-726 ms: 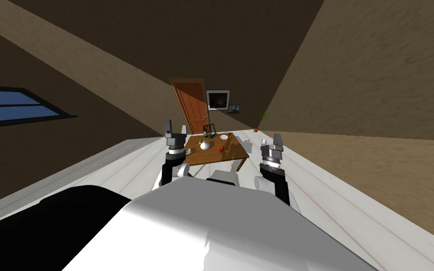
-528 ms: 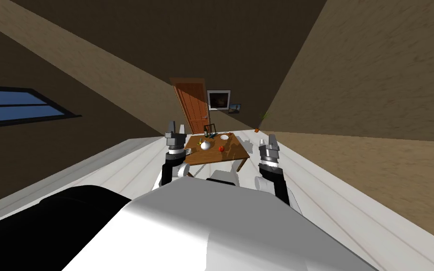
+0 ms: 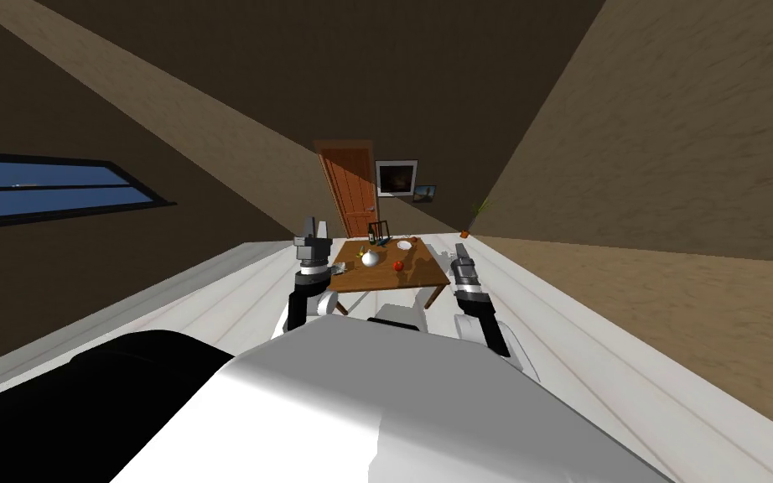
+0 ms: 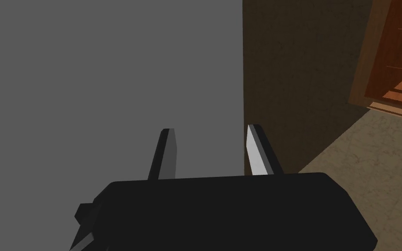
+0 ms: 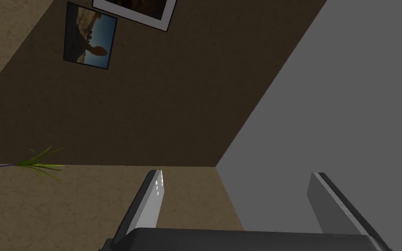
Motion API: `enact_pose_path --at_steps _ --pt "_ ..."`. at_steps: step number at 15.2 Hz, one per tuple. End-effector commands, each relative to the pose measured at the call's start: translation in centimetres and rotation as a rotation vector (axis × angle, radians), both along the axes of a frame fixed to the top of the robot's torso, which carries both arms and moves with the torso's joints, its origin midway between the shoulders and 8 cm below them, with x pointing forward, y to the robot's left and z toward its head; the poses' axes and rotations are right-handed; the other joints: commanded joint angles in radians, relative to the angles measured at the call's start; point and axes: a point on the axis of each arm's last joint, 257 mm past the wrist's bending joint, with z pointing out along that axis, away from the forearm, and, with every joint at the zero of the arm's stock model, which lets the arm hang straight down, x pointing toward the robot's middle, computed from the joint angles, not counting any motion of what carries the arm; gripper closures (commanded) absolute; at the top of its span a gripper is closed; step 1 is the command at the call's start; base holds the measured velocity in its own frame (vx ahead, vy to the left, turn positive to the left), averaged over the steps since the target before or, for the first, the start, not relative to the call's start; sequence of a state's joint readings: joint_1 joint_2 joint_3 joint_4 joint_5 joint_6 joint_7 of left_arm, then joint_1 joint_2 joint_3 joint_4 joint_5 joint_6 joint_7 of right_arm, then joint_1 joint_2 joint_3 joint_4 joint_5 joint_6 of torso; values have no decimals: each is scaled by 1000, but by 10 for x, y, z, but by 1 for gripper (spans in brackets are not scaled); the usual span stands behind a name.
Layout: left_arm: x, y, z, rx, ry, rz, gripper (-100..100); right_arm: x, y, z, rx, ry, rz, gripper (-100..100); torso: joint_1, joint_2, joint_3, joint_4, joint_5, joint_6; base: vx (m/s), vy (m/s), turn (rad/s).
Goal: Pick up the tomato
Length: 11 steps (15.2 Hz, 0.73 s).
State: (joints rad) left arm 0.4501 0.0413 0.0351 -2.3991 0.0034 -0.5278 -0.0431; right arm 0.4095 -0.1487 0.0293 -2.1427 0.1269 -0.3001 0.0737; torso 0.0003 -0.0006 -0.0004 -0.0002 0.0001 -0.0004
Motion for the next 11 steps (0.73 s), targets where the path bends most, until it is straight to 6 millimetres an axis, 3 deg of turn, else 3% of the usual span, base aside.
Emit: enact_pose_path --at_steps 1,2,3,4,5,6,7,8,9,10,11 --pt "0 0 0 0 0 0 0 5 3 -13 -18 26 3 -100 0 0 0 0 0 0 2 4 35" --pt "0 0 0 0 0 0 0 14 7 -31 -57 73 10 -100 0 0 0 0 0 0 1 8 87" --pt "0 0 0 0 0 0 0 14 7 -31 -57 73 10 -100 0 0 0 0 0 0 2 8 108" --pt "0 0 0 0 0 0 0 23 11 -50 -98 122 14 -100 0 0 0 0 0 0 2 10 143" --pt "0 0 0 0 0 0 0 23 11 -50 -98 122 14 -100 0 0 0 0 0 0 1 9 121" --pt "0 0 0 0 0 0 0 31 15 -70 -141 171 19 -100 0 0 0 0 0 0 1 12 172" --pt "0 0 0 0 0 0 0 31 15 -70 -141 174 18 -100 0 0 0 0 0 0 2 8 130" --pt "0 0 0 0 0 0 0 39 18 -92 -186 227 19 -100 0 0 0 0 0 0 3 11 129" --pt "0 0 0 0 0 0 0 39 18 -92 -186 227 19 -100 0 0 0 0 0 0 2 11 131" --pt "0 0 0 0 0 0 0 46 21 -113 -233 277 21 -100 0 0 0 0 0 0 2 13 182" --pt "0 0 0 0 0 0 0 46 20 -115 -233 283 19 -100 0 0 0 0 0 0 3 10 145"
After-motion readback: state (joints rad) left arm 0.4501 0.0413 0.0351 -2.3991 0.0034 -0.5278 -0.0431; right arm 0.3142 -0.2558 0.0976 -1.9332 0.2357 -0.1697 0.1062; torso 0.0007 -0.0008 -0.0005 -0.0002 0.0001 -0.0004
